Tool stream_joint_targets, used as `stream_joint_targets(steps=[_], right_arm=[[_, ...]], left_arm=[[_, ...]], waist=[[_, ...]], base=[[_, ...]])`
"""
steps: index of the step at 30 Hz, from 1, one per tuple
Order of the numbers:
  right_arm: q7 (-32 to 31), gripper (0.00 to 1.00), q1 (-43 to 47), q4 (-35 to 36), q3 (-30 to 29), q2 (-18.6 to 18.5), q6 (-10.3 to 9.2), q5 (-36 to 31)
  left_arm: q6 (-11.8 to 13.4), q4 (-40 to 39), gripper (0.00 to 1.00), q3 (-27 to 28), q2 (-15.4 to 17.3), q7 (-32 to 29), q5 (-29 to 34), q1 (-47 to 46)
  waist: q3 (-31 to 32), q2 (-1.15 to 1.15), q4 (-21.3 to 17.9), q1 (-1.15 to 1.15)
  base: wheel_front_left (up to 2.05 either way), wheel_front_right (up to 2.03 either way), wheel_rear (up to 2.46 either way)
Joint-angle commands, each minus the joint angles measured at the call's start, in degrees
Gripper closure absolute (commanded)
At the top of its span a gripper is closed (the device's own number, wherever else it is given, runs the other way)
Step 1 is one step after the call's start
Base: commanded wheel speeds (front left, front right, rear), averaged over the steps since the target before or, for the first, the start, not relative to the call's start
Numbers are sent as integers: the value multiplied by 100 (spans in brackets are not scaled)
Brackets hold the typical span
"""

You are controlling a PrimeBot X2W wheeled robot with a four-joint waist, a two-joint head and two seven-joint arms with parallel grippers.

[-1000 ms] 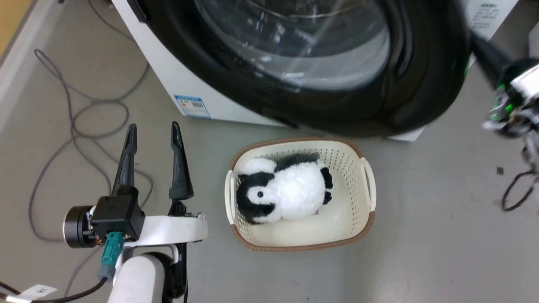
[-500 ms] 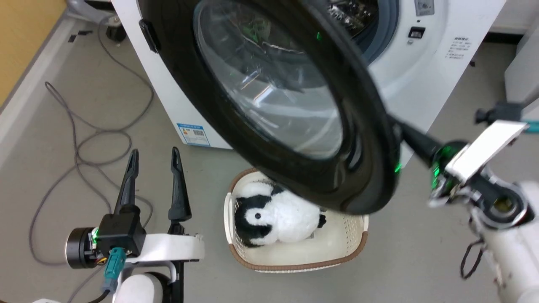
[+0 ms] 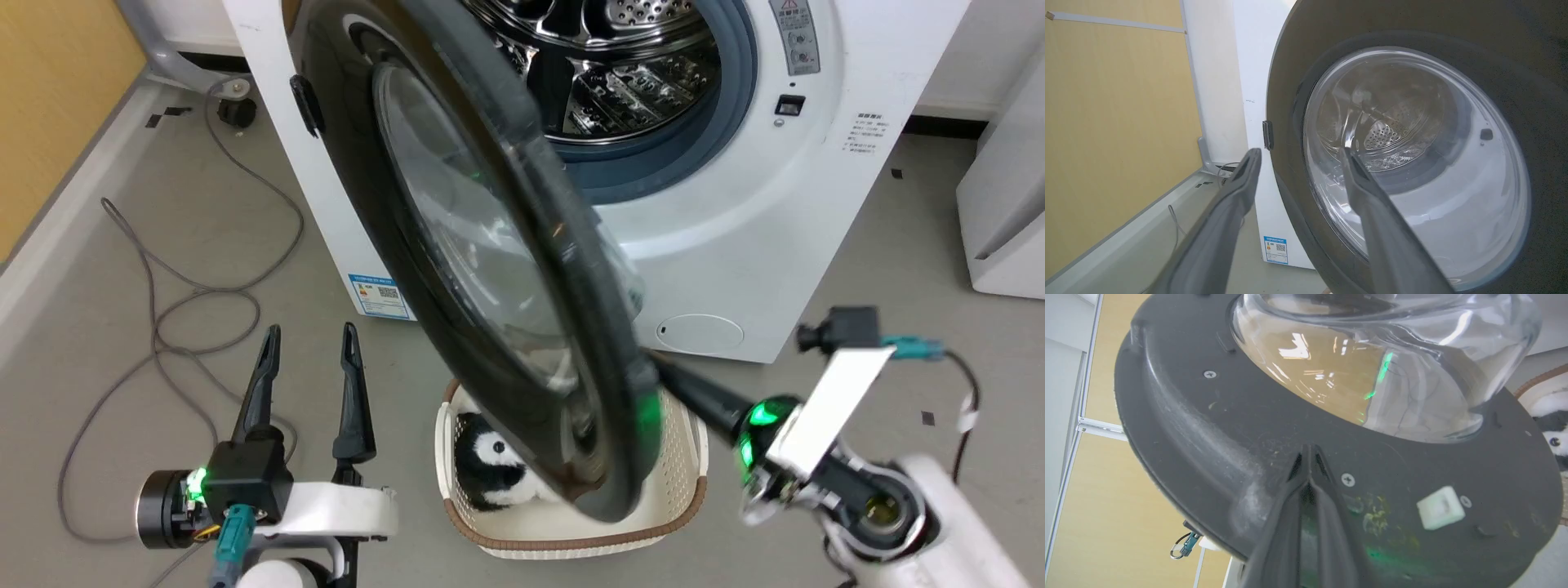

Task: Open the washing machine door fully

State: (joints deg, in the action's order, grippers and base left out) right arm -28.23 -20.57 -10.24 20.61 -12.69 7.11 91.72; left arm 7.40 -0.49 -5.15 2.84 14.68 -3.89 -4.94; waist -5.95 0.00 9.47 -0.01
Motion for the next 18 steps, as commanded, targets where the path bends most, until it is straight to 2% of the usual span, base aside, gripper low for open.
stream_joint_targets(steps=[1, 18], right_arm=[[-44, 100, 119, 53, 47, 53, 37, -23], [-29, 100, 789, 484, 911, 590, 37, -296]], left_arm=[[-25, 17, 0, 0, 4, 32, 40, 62], [-43, 111, 0, 75, 4, 32, 101, 272]], waist=[[10, 0, 0, 1], [192, 0, -62, 1]], base=[[0, 0, 0], [0, 0, 0]])
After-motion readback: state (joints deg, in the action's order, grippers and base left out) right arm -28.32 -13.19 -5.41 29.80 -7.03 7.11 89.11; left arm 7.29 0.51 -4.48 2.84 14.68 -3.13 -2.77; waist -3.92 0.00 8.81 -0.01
